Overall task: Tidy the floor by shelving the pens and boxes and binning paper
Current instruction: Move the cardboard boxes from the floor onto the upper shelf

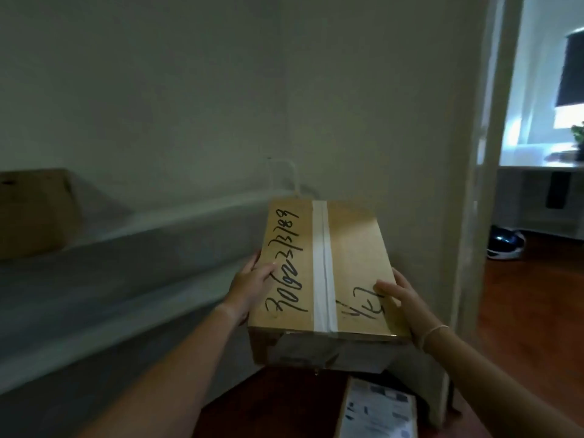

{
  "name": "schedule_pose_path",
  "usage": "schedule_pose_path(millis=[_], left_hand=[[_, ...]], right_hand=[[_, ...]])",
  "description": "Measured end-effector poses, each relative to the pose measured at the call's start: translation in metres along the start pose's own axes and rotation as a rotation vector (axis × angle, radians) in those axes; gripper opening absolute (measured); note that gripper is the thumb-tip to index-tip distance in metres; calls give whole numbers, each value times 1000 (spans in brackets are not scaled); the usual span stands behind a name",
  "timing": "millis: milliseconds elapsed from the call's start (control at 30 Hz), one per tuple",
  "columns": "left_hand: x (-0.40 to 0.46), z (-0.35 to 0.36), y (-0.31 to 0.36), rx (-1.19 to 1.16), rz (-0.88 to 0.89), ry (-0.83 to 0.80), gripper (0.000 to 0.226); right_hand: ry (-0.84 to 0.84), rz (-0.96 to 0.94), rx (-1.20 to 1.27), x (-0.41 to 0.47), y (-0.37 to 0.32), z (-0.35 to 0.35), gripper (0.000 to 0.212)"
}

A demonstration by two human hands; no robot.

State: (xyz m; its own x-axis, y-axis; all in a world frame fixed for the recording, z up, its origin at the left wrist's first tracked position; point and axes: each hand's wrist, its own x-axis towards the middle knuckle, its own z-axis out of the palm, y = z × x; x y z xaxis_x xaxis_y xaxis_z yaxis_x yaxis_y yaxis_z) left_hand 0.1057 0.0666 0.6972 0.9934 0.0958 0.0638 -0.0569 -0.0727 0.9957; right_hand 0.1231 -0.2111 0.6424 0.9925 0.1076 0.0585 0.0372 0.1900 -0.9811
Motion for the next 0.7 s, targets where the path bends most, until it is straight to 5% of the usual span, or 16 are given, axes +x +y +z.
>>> schedule_pose_path(millis=[167,333,700], left_hand=[[-20,-95,79,19,168,93,28],[-33,-175,136,-2,322,199,32],[-27,-310,152,-254,298,297,47]], right_hand=[[-125,-109,101,23,-64,100,27],[-268,-121,232,49,-113,191,34],[-404,-100,337,108,-119,347,37]])
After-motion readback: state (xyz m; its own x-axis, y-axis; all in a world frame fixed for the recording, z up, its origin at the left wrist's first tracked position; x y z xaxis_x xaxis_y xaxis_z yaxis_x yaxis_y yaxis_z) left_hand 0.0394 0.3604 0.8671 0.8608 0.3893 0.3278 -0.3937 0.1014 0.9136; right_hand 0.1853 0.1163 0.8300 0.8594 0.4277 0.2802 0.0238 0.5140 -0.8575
